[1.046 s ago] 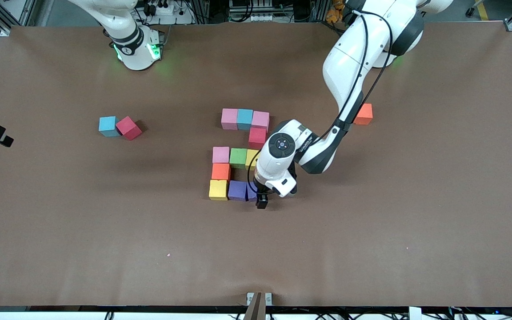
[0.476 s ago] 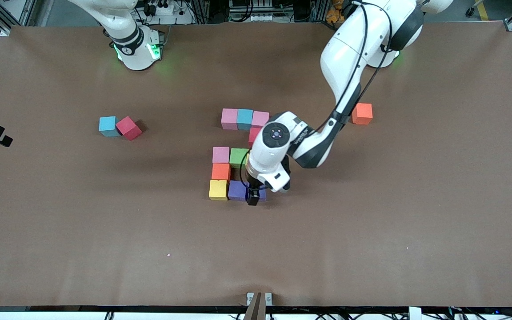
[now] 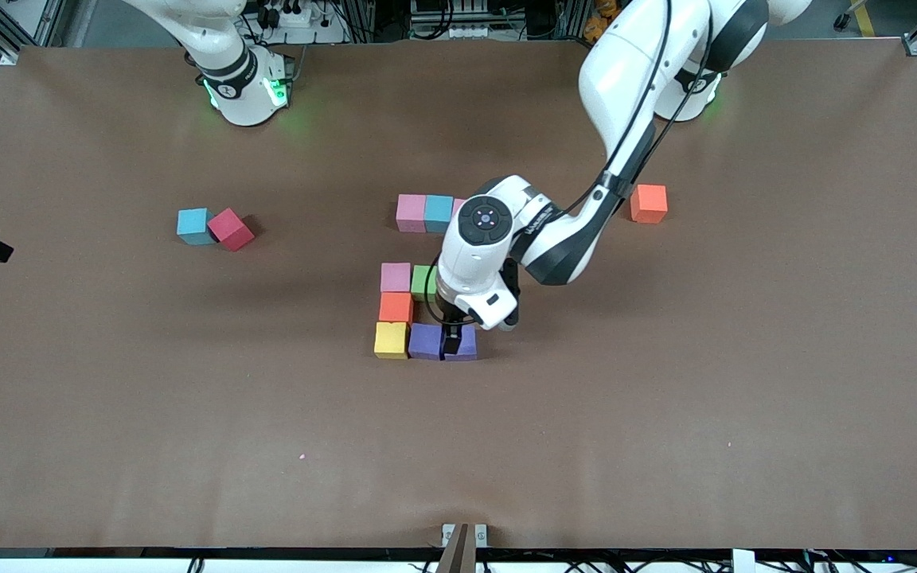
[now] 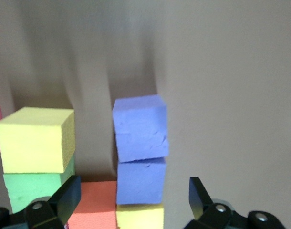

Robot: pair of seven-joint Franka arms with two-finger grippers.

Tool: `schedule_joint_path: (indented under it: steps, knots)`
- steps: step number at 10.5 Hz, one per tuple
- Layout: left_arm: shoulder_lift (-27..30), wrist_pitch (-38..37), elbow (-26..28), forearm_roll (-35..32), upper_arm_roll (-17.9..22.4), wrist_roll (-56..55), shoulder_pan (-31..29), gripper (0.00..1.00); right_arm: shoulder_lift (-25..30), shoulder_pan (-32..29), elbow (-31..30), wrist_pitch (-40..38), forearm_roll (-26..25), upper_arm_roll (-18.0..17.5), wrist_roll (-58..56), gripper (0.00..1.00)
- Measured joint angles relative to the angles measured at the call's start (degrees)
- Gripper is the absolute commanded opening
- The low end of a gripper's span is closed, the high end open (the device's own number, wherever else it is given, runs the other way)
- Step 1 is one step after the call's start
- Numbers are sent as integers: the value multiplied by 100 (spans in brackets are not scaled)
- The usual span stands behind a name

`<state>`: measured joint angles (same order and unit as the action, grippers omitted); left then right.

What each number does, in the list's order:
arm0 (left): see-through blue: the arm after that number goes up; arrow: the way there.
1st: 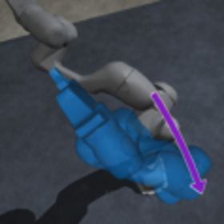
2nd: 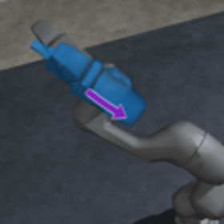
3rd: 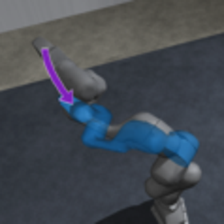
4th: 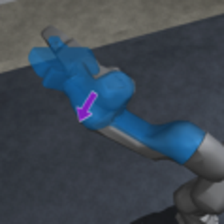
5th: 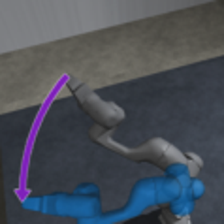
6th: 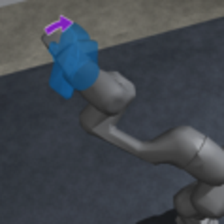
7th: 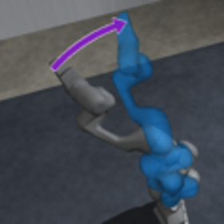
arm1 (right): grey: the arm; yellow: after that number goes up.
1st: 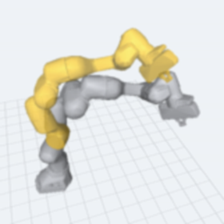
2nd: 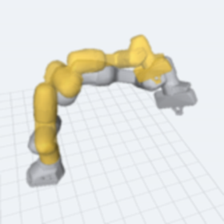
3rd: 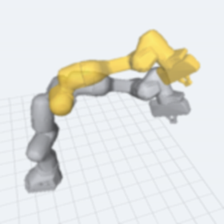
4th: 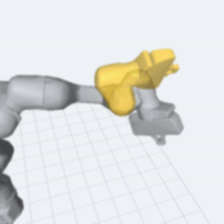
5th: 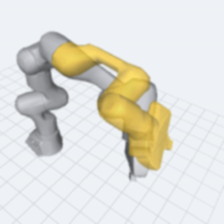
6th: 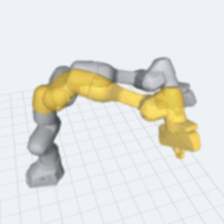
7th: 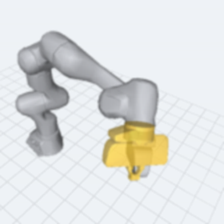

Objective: Form number 2 with 11 blocks

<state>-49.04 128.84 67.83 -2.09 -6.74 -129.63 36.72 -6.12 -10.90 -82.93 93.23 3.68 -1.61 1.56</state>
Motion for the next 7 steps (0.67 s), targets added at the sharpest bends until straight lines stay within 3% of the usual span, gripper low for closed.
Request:
schedule_joint_path:
  steps: [4, 7]
  knots:
    - [555, -690, -1, 0, 53, 757, -818, 100, 0, 1, 7, -7, 0, -15, 0, 100]
    - [1012, -1299, 5, 0, 72, 1986, -1731, 100, -1, -1, 18, 48, 1, -14, 0, 100]
